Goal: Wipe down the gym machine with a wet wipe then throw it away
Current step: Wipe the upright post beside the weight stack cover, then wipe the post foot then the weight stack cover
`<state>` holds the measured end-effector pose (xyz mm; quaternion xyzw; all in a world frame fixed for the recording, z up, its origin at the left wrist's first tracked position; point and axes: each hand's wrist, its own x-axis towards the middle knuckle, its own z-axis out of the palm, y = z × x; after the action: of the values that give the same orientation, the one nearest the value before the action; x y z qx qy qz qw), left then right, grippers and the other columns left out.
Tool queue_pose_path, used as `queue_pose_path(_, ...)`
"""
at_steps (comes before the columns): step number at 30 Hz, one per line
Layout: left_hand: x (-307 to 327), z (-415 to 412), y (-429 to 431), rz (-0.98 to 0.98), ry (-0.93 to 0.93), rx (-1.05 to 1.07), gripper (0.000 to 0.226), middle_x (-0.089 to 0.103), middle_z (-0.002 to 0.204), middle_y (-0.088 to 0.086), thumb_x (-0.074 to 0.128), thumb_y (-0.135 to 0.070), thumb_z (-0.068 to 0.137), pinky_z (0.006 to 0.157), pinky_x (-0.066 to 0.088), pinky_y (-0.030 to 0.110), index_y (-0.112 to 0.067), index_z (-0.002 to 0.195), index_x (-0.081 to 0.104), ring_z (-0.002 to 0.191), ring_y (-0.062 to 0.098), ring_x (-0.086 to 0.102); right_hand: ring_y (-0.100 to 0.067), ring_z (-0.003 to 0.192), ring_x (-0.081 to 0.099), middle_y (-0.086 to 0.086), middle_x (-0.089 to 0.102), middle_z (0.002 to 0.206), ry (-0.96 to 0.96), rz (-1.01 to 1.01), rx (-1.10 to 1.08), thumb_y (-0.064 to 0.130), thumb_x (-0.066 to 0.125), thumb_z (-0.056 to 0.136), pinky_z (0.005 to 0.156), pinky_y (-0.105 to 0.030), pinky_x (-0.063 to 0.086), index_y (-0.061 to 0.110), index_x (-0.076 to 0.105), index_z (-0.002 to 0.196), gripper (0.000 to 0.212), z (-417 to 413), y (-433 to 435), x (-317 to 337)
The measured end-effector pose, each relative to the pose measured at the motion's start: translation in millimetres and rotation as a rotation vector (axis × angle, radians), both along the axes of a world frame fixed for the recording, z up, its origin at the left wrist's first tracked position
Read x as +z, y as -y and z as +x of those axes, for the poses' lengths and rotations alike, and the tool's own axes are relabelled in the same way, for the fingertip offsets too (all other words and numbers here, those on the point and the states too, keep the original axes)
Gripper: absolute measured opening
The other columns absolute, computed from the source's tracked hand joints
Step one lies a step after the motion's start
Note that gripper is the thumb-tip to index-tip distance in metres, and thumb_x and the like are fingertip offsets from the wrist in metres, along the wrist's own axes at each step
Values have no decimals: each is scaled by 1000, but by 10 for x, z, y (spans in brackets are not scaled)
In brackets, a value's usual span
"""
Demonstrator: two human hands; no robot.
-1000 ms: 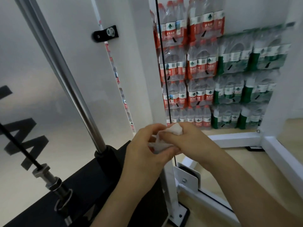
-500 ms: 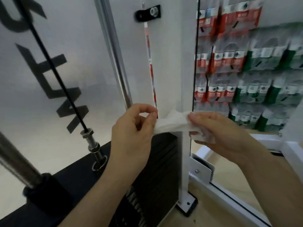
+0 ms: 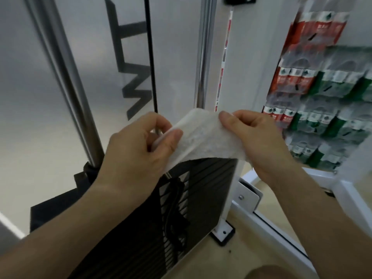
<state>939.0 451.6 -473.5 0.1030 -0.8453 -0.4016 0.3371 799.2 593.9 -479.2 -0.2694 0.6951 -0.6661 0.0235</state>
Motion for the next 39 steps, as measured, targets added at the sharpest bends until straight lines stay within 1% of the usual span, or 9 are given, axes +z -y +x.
queue_pose_path(11,-214,582,175,-285,45,-163,2,51,52,-3,41,-36,97,50,41,11,-35,98,39,57,-2,57,-16,71,64,-3,65,78,390,4,368,23,76,79,64,-26,57,15,62,79,17,356,-222,-288)
queue_pose_path(14,-302,710,72,-505,199,-292,30,49,70,-5,43,-26,98,51,45,22,-42,109,20,58,9,53,-17,76,65,-5,64,84,463,48,399,17,87,65,70,-28,57,16,64,79,27,367,-421,-429)
queue_pose_path(16,-419,780,-23,-789,266,-409,46,43,86,-6,44,-22,94,64,50,36,-44,115,10,68,21,53,-18,80,61,-9,60,89,466,195,277,7,84,65,75,-29,54,16,61,78,28,418,-556,-496)
queue_pose_path(18,-568,753,-101,-975,311,-473,42,37,95,-5,44,-21,95,63,45,32,-39,123,19,73,26,53,-15,78,56,-6,59,86,379,458,90,-2,74,73,76,-29,47,19,60,72,25,520,-652,-555)
queue_pose_path(22,-1021,629,-313,-1008,501,-514,33,43,116,2,42,-10,97,67,44,34,-21,128,38,92,27,61,-13,63,50,4,54,67,169,871,-367,7,68,83,56,-20,42,23,55,70,25,750,-601,-759)
queue_pose_path(25,-1493,677,-401,-908,610,-625,45,39,131,5,43,-7,96,70,39,34,-17,138,31,101,28,59,-16,55,50,-4,53,68,458,611,-389,1,52,90,42,-17,42,17,58,80,20,898,-521,-1212)
queue_pose_path(29,-2174,727,-476,-702,742,-753,54,29,141,10,46,-16,95,92,40,35,-12,145,26,116,28,47,-20,65,60,-9,55,78,880,36,-398,-2,47,93,53,-24,55,5,60,83,18,1131,-490,-2209)
queue_pose_path(34,-2784,579,-597,-544,902,-703,66,35,136,4,52,-9,89,103,38,32,-16,148,23,123,22,38,-19,61,63,-8,59,71,1130,-179,-389,-1,55,87,56,-26,54,3,63,78,12,1355,-430,-3158)
queue_pose_path(39,-3208,286,-700,-488,1005,-580,87,17,155,2,51,-6,88,111,35,36,-29,154,0,136,23,29,-21,85,68,-6,73,92,1177,-362,-342,-2,54,88,63,-28,56,5,73,99,23,1171,-287,-3674)
